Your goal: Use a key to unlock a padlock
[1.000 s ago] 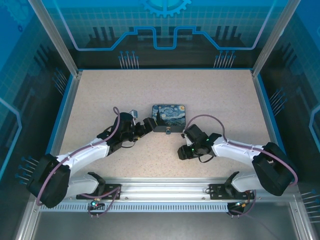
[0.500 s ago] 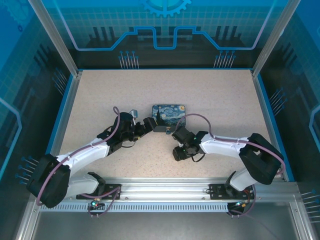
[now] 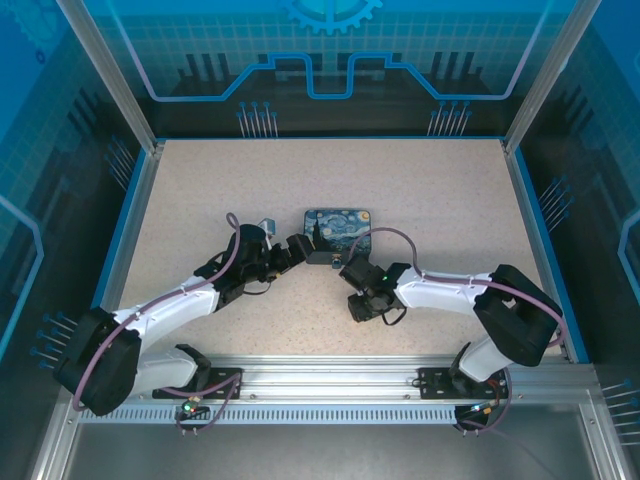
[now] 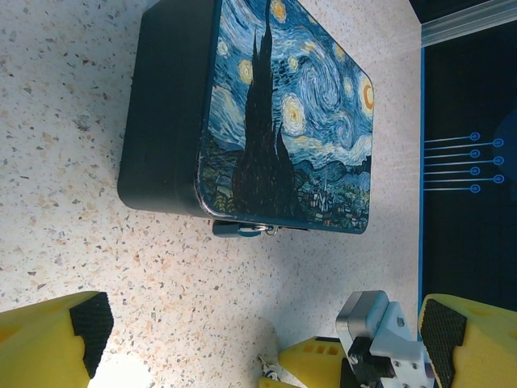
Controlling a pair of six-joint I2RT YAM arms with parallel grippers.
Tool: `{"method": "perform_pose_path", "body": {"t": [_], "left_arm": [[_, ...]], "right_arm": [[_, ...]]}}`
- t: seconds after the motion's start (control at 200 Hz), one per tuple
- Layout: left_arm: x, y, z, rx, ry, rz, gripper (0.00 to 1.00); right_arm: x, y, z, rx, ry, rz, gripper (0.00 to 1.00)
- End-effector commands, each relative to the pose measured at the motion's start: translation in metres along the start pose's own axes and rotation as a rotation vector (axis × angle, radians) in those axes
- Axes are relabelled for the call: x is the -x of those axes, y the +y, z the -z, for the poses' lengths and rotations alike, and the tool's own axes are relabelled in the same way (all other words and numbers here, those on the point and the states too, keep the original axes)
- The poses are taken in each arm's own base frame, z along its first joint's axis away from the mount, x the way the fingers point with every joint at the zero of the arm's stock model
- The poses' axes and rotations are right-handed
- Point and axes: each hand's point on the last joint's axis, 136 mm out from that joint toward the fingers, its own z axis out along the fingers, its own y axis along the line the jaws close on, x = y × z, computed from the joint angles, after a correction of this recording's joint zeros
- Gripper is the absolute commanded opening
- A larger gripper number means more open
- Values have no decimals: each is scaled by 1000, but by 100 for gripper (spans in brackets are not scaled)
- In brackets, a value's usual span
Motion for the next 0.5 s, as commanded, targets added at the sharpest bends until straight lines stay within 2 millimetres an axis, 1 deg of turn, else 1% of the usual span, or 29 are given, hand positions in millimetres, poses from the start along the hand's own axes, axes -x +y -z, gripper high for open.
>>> {"method": "perform_pose_path", "body": {"t": [0.0, 0.155, 0.215, 0.345, 0.495], "left_arm": [[-2, -5, -2, -17, 15, 9, 99], [-3, -5, -3, -17, 17, 14, 99], [-2, -6, -2, -20, 16, 17, 99], [0, -8, -1, -17, 12, 33, 99], [4, -14, 4, -6, 8, 58, 99]], "right_arm": [[-23, -4, -4, -23, 61, 2, 38], [-26, -2, -5, -39, 65, 17, 36], [-27, -1, -6, -51, 70, 23, 33], [-31, -3, -10, -79, 82, 27, 24], [-34, -5, -15, -91, 96, 24, 20]]}}
